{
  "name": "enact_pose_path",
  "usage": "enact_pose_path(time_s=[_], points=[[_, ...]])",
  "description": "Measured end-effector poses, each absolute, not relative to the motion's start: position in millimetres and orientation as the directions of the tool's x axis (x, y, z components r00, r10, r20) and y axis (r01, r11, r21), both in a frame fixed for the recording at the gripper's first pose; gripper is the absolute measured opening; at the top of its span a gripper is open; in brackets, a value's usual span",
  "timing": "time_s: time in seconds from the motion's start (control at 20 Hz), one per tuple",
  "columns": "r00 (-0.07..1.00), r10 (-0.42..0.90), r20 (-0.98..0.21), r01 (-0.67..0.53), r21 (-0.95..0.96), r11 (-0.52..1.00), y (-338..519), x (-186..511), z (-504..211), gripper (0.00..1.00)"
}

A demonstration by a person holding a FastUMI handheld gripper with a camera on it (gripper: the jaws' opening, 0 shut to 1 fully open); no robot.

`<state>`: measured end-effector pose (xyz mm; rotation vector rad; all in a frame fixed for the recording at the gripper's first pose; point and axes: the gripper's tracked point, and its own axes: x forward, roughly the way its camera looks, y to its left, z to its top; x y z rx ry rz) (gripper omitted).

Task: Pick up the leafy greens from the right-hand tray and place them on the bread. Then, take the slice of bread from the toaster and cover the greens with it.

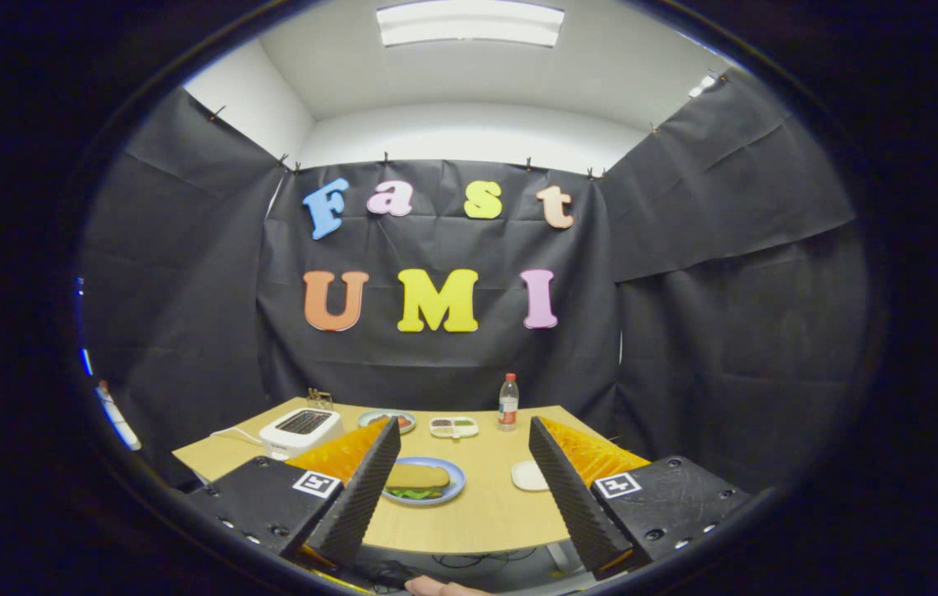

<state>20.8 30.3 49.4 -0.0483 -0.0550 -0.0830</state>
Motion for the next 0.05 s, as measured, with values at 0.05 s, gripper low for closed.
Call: enact_pose_path(time_s=[0.05], points=[[0.995,-0.077,0.056,0.080,-0.050,0.996,32.7,20.9,48.2,0.95]])
